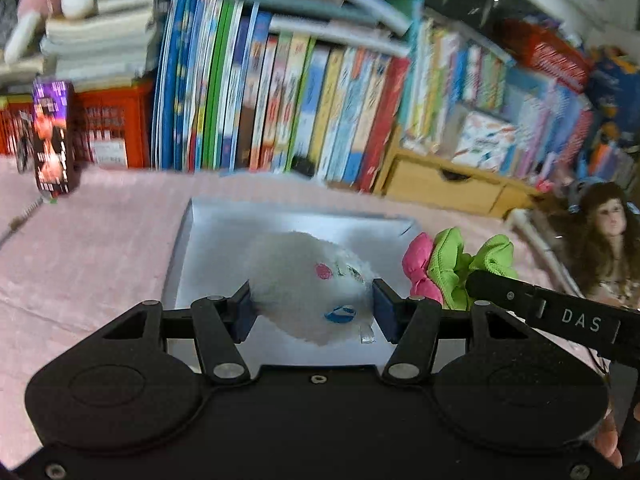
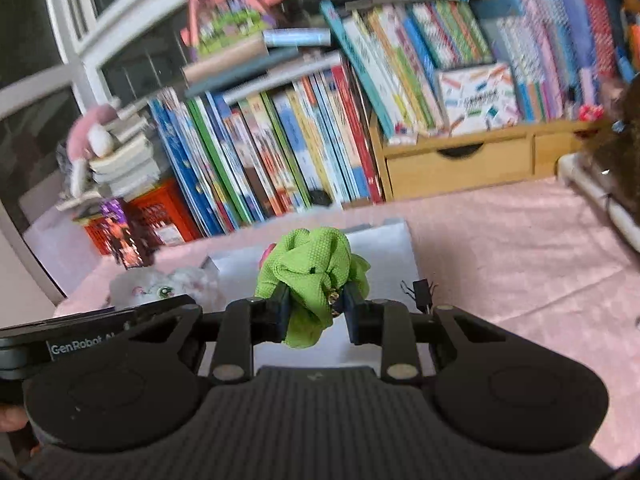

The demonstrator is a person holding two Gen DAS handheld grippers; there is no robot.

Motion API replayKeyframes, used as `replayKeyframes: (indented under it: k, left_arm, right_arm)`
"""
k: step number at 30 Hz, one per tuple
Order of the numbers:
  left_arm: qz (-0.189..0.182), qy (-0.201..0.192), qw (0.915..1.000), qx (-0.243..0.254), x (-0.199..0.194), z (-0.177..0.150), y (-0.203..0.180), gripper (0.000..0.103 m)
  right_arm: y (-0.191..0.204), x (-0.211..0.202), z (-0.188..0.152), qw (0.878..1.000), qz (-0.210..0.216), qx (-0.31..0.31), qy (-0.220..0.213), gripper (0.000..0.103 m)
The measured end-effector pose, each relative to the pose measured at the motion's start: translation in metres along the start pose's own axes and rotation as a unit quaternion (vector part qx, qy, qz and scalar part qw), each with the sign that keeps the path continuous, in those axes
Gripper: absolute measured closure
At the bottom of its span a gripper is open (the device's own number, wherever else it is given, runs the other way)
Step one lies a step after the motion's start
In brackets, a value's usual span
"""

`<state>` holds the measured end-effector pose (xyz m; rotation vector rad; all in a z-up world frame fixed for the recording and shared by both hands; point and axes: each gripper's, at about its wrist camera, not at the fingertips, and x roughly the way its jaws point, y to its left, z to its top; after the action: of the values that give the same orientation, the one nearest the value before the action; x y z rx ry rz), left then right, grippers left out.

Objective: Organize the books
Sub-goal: 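Carry the plush into the white tray with the left tool while the right drops the scrunchie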

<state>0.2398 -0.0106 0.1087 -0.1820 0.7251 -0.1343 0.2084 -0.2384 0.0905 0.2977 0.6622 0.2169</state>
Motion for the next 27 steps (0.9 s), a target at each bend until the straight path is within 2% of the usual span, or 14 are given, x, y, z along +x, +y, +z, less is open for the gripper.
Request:
replayKeyframes:
  k: [4, 9, 13, 15, 27]
  left_arm:
    - [0.020, 0.041, 0.9990, -0.003, 0.040, 0.001, 0.006, 0.047]
    - [0.030, 0.074, 0.9967, -0.011, 0.071, -0.001, 0.014, 0.047]
    - [0.017, 0.092, 0.9953, -0.022, 0.081, 0.000, 0.018, 0.047]
    - [0.024, 0.100, 0.9946, -0.012, 0.084, 0.000, 0.015, 0.047]
    - [0.016, 0.144, 0.9891, -0.024, 0.093, 0.002, 0.018, 0.045]
  right_arm:
    - [0.000, 0.031, 0.006, 0.999, -0.013, -0.005, 0.039, 0.071]
    - [0.004, 0.057, 0.009, 0.996, -0.035, -0.021, 0.080, 0.071]
    - [0.004, 0.071, 0.010, 0.993, -0.056, -0.026, 0.104, 0.070]
    - [0.003, 0.078, 0.011, 0.991, -0.065, -0.023, 0.116, 0.070]
    - [0.000, 0.094, 0.011, 0.985, -0.071, -0.014, 0.154, 0.069]
